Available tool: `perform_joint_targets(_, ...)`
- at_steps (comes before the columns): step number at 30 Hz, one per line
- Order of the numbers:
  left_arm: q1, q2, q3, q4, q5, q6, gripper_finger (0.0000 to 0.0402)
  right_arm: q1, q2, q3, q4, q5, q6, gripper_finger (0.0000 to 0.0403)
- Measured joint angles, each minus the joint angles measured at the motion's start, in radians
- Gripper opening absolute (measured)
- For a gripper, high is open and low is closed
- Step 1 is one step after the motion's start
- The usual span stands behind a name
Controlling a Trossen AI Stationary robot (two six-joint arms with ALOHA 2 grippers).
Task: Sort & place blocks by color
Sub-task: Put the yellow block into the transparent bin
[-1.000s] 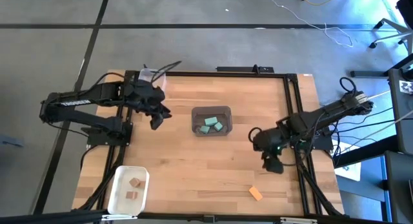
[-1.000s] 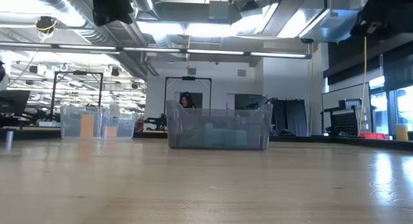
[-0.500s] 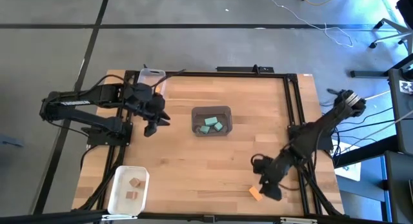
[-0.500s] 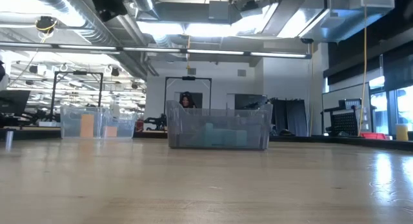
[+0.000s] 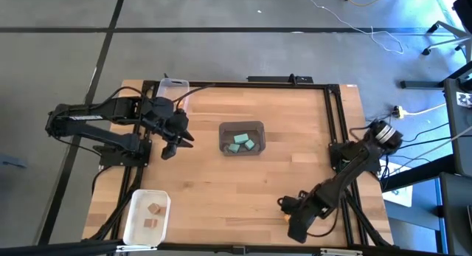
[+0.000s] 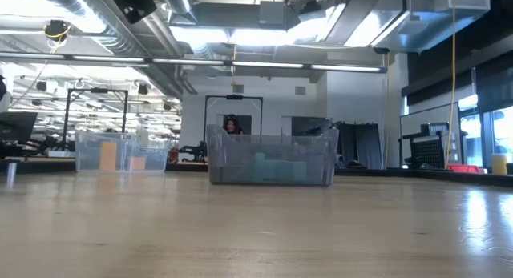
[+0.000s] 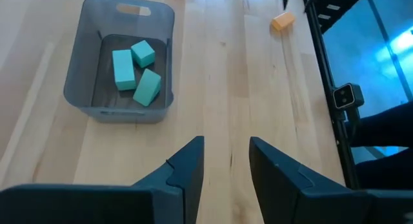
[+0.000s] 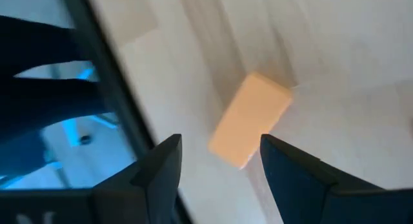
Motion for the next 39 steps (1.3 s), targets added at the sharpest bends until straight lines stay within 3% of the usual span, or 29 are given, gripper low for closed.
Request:
perform_joint_targets(13,0.0,0.0,0.0,0.0,0.0,0.0,0.0115,-0.022,0.153,0.168,-0.311,-0.012,0.176,0.0211)
perform_joint_targets(17,0.0,0.0,0.0,0.0,0.0,0.0,0.0115,-0.043,0.152,0.174,-0.255,-0.066,0.28,0.0211)
perform_joint_targets(22,0.0,0.0,0.0,0.0,0.0,0.0,0.0115,-0.043,0.155,0.175,-0.213,-0.059,0.35,0.0211)
perform_joint_targets(39,0.0,0.0,0.0,0.0,0.002,0.0,0.0115,-0.032,0.243,0.175,-0.206,-0.13,0.353,0.0211)
